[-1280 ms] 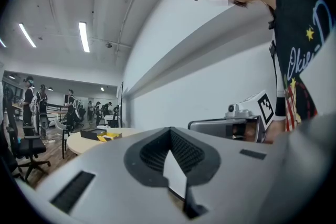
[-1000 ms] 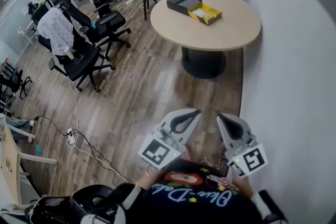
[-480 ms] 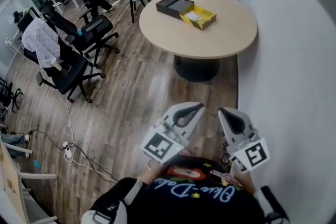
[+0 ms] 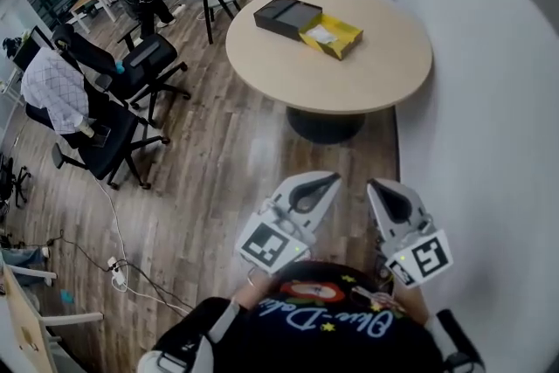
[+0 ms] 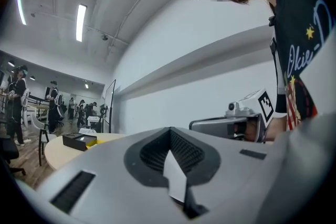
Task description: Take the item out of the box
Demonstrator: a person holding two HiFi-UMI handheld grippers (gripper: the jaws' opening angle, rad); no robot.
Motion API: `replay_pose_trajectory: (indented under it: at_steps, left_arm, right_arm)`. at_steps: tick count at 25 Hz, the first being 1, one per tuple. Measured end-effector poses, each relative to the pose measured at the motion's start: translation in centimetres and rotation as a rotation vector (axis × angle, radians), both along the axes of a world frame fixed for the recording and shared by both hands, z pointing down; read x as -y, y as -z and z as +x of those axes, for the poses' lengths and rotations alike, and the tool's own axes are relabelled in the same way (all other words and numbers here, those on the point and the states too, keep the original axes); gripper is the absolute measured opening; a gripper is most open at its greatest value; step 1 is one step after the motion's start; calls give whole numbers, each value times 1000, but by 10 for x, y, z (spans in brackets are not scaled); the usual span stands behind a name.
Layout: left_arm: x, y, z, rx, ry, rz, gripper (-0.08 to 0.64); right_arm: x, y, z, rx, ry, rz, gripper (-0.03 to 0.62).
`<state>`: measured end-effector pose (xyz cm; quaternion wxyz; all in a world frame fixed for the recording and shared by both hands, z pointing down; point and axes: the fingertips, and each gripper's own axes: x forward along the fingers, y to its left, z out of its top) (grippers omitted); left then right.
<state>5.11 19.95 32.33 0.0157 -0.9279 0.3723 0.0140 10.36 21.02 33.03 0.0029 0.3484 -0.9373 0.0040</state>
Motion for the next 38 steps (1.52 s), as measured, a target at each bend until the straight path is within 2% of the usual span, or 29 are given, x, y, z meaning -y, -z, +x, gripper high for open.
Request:
replay_pose_trajectory:
  at_steps: [11,19,24,30,38]
  left_arm:
    - [47,-13,-48,-16,-25,-13,-6]
    - [61,-15,-51,-38,-40,-29,-6]
    - [76,-15,-62,-32,6,-31,-6]
    - [121,-11,-76,-8,80,-11,-6]
    - [175,-9,-73,36,136,-42,-6]
  right_arm:
    - [42,-14,-49,-9,-25,-11,-3]
    - [58,-15,-54,-25,-40,-28,-3]
    - [86,-16,-62,0,-2,-31,-3]
    - [132,-11,-79,25,83,-5,-3]
    - [190,-11,-72,50,124,-33,-3]
